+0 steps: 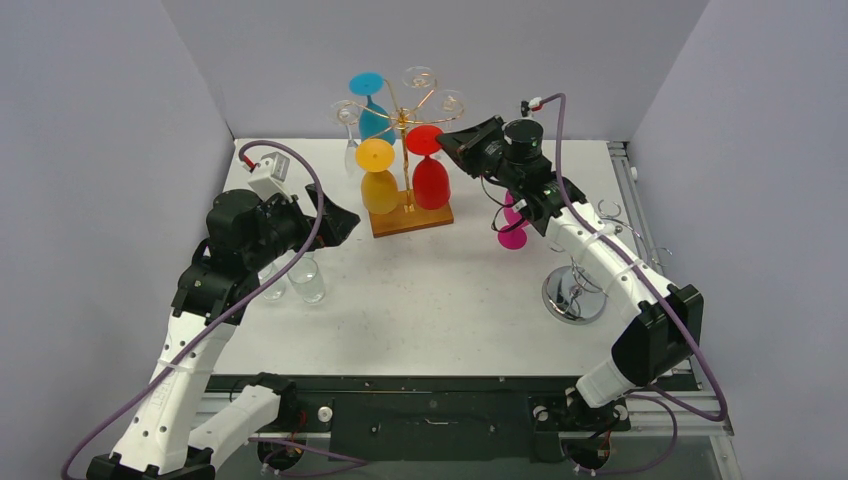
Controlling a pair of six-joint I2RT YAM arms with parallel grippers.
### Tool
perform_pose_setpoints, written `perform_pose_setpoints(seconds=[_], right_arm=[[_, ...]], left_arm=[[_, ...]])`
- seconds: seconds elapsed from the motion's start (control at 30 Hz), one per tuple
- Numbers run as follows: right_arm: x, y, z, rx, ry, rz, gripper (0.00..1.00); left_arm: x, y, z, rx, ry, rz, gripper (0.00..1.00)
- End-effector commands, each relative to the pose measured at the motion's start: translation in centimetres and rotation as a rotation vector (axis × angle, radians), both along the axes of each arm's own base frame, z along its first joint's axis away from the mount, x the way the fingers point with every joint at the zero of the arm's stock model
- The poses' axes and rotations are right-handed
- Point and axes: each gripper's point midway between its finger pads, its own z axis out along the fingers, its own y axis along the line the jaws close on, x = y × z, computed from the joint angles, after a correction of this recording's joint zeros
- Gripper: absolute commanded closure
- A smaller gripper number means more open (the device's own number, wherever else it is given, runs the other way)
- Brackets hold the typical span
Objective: Take the wine glass off the wine glass rack
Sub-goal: Pick up the wine glass from the wine rack.
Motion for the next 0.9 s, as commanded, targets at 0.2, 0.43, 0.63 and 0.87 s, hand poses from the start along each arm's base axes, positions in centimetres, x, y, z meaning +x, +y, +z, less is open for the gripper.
perform_pose_setpoints(seconds=[0.2,0.43,0.63,0.87], right_arm=[[1.2,0.5,4.0,0.056,-0.109,-0.026,1.0],[2.1,0.6,4.3,0.075,-0.116,-0.046,1.0],[2.4,-0.9,4.5,0.075,-0.127,-0.13,1.0],[2.5,-2.7,4.3,0.089,-0.13,-0.223,1.0]], left_arm=[[0.0,-0.5,1.3,-0.025,-0.047,-0.018,0.04],[-0.1,-0.3,1.4,-0.017,-0.049,-0.015,0.04],[-0.1,-0.3,1.5,-0.018,-0.052,-0.017,0.04],[-0.3,-0.2,1.7,-0.014,-0.055,-0.017,0.04]])
